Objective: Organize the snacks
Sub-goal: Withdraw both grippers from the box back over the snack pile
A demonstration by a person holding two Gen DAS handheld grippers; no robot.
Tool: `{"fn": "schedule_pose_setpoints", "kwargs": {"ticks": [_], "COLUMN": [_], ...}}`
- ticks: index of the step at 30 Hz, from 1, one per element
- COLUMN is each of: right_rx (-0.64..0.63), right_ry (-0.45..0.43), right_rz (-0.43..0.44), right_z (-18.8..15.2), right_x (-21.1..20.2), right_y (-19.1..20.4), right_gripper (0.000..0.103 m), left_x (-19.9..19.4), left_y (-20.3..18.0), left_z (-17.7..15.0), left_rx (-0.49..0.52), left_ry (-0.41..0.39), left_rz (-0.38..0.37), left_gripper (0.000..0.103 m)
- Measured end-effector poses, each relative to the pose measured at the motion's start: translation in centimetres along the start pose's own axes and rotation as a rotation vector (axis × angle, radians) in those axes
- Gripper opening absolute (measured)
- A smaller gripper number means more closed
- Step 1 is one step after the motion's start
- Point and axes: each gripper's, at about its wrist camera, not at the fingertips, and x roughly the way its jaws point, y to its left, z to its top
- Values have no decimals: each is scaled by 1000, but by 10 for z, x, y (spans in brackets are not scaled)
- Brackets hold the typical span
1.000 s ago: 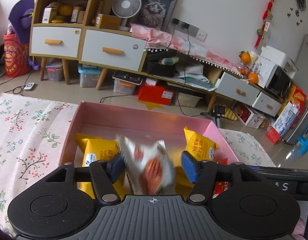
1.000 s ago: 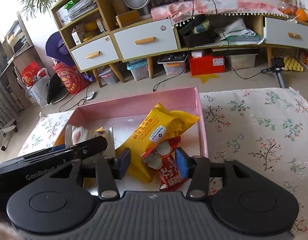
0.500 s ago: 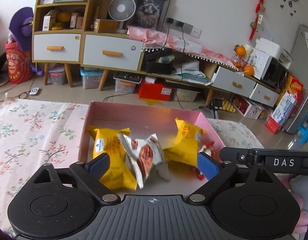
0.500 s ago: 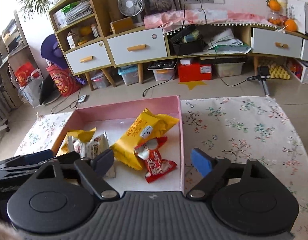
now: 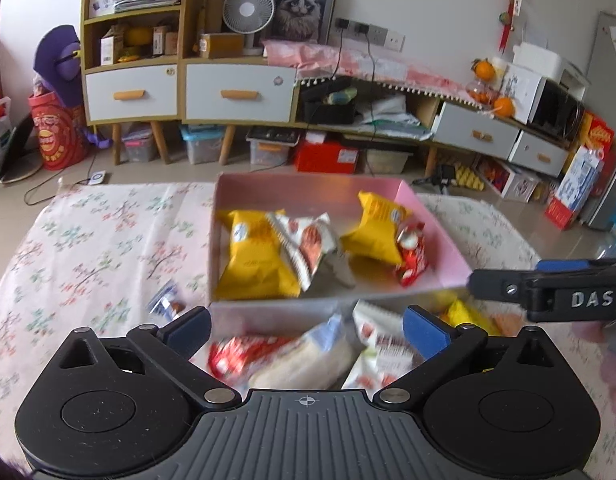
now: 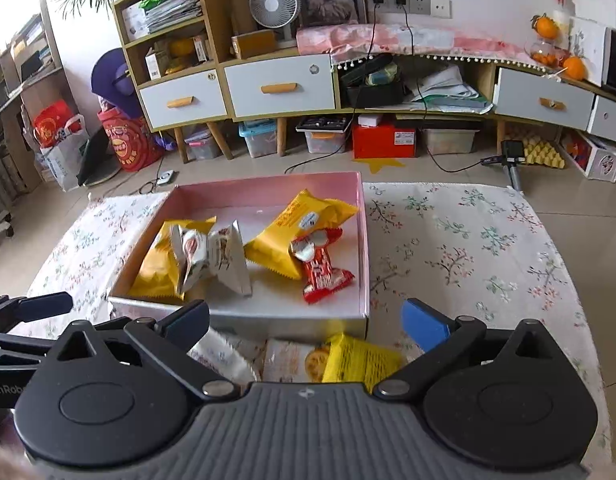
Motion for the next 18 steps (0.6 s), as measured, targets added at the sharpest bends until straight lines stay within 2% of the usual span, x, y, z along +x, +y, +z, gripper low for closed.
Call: {"fn": "schedule_pose_setpoints", "kwargs": {"ticks": [10, 18], "right_rx": [2, -28], "right_ry": [-6, 55], "right_rz": [-32, -27], "right_z": [-28, -53], "right_x": [-13, -10], "right_y": [-4, -6], "right_gripper": [103, 103], "left_x": [-9, -5], "left_y": [12, 13], "left_z": [-34, -61], "left_rx": [31, 123], "left_ry": [23, 59], "left_rz": [47, 13], "left_gripper": [103, 103]}}
